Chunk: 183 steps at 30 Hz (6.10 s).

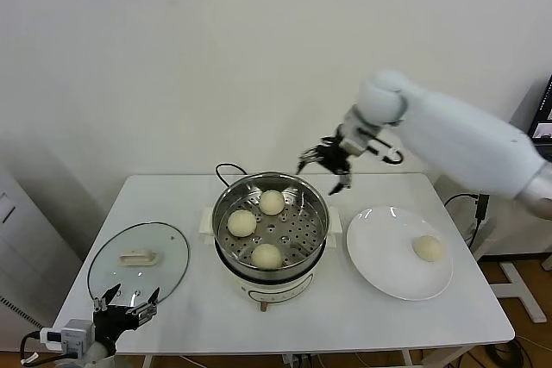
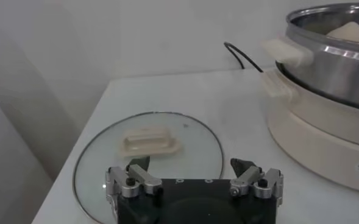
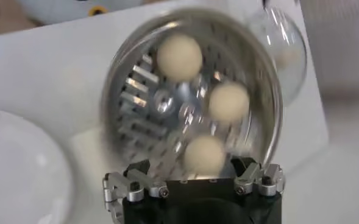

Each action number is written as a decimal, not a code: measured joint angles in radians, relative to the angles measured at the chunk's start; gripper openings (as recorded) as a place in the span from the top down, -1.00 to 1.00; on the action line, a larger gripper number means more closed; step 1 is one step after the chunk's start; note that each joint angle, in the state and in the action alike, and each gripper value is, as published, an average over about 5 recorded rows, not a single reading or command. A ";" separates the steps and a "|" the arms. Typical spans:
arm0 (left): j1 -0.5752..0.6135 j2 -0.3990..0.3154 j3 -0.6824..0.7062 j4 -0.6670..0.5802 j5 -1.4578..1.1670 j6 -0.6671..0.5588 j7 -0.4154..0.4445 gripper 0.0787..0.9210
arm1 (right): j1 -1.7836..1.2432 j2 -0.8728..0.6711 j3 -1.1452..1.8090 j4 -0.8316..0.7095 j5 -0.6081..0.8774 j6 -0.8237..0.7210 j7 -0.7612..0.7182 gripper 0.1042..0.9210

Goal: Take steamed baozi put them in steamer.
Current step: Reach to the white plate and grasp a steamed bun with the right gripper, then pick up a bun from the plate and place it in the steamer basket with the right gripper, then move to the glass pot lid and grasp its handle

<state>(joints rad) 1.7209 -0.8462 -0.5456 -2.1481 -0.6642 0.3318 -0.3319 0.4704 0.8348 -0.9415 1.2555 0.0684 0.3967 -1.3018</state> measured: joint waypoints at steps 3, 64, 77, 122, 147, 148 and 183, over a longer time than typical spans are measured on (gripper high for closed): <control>0.000 0.003 0.000 0.000 -0.001 0.000 0.000 -0.77 | 0.004 -0.064 -0.018 -0.025 0.023 -0.048 -0.015 -0.76; 0.007 0.010 0.002 -0.004 0.001 -0.009 -0.001 -0.77 | -0.522 -0.050 0.371 -0.496 -0.426 -0.065 0.106 -0.26; 0.007 0.008 -0.002 -0.005 0.002 -0.009 -0.001 -0.77 | -0.520 -0.073 0.359 -0.469 -0.399 -0.095 0.068 0.28; -0.003 -0.003 0.008 -0.020 0.019 0.008 -0.012 -0.77 | 0.367 0.069 -0.563 0.112 0.683 -0.764 0.340 0.30; -0.009 -0.005 0.011 -0.010 0.018 0.003 -0.012 -0.77 | 0.262 0.150 -0.611 0.192 0.763 -0.898 0.515 0.30; -0.010 -0.005 0.012 -0.009 0.018 0.003 -0.012 -0.77 | 0.255 0.153 -0.609 0.191 0.762 -0.900 0.519 0.30; -0.030 -0.021 -0.002 -0.004 0.024 -0.002 -0.013 -0.77 | -0.076 -0.067 -0.073 0.187 0.831 -0.760 0.691 -0.76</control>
<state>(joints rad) 1.6906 -0.8670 -0.5480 -2.1517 -0.6405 0.3300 -0.3449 0.3946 0.7676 -1.0141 1.4427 0.8997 -0.3629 -0.6108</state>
